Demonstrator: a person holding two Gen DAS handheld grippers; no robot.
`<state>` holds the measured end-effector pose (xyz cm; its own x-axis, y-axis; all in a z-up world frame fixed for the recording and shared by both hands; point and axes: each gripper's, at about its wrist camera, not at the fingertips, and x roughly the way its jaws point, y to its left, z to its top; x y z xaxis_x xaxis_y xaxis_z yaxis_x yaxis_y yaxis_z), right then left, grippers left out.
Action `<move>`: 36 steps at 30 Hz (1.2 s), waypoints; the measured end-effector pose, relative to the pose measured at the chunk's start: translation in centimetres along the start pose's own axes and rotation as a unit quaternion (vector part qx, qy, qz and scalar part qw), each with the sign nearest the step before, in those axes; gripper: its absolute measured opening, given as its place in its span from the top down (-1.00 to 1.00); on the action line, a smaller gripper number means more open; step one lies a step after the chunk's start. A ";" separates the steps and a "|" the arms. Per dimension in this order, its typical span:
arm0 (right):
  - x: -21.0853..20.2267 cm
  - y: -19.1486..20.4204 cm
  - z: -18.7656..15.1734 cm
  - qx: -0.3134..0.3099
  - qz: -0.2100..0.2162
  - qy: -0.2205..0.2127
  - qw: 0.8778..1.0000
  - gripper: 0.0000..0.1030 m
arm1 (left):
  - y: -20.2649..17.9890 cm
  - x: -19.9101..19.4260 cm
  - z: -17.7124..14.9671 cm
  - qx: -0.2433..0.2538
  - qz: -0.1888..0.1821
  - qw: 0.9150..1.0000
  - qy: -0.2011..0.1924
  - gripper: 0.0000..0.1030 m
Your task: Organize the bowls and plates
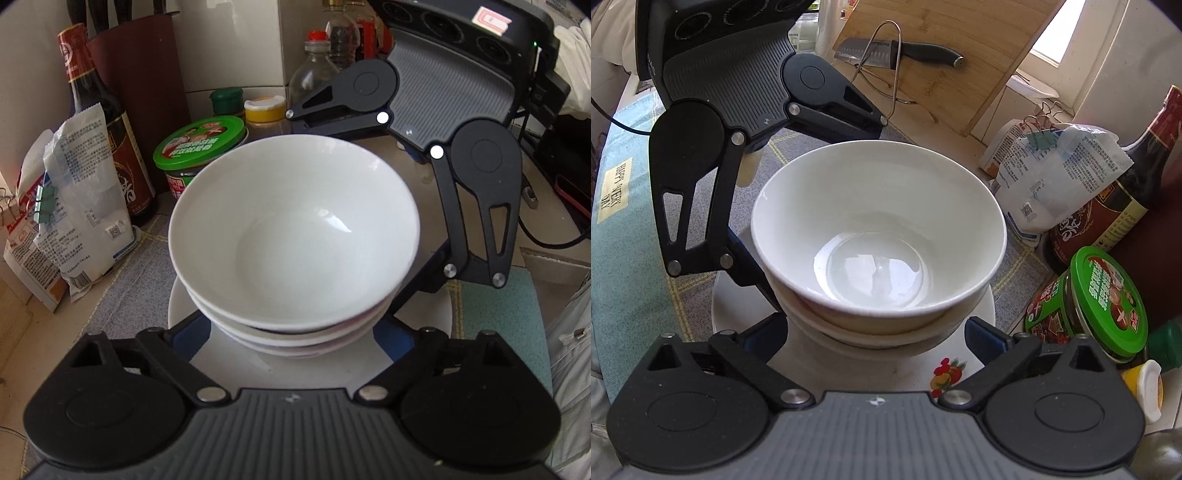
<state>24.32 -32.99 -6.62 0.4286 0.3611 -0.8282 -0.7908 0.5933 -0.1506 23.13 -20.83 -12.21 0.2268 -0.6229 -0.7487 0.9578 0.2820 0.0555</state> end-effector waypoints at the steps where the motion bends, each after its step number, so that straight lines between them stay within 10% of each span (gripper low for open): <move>1: 0.0 0.1 -0.1 -0.001 -0.003 0.001 1.000 -1.00 | 0.0 -0.1 -0.1 -0.002 0.001 1.000 0.001 -0.88; 16: -1.8 1.8 -0.2 0.024 -0.029 -0.011 0.999 -1.00 | -2.4 -3.5 -1.6 -0.052 0.093 0.994 -0.032 -0.89; 25: -3.5 3.3 0.3 0.113 -0.113 0.007 0.987 -1.00 | -3.3 -5.9 -2.7 -0.177 0.124 0.971 -0.101 -0.89; 30: -4.4 4.4 0.7 0.232 -0.189 0.029 0.954 -1.00 | -3.3 -7.6 -3.5 -0.239 0.198 0.947 -0.090 -0.89; 36: -6.2 8.3 0.6 0.411 -0.255 0.014 0.875 -1.00 | -3.5 -10.4 -4.9 -0.301 0.215 0.926 -0.071 -0.89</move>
<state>15.31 -29.88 -2.43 0.6147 -0.1116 -0.7808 0.0862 0.9935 -0.0742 16.54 -11.74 -7.86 0.6269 -0.4361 -0.6456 0.5113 0.8555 -0.0814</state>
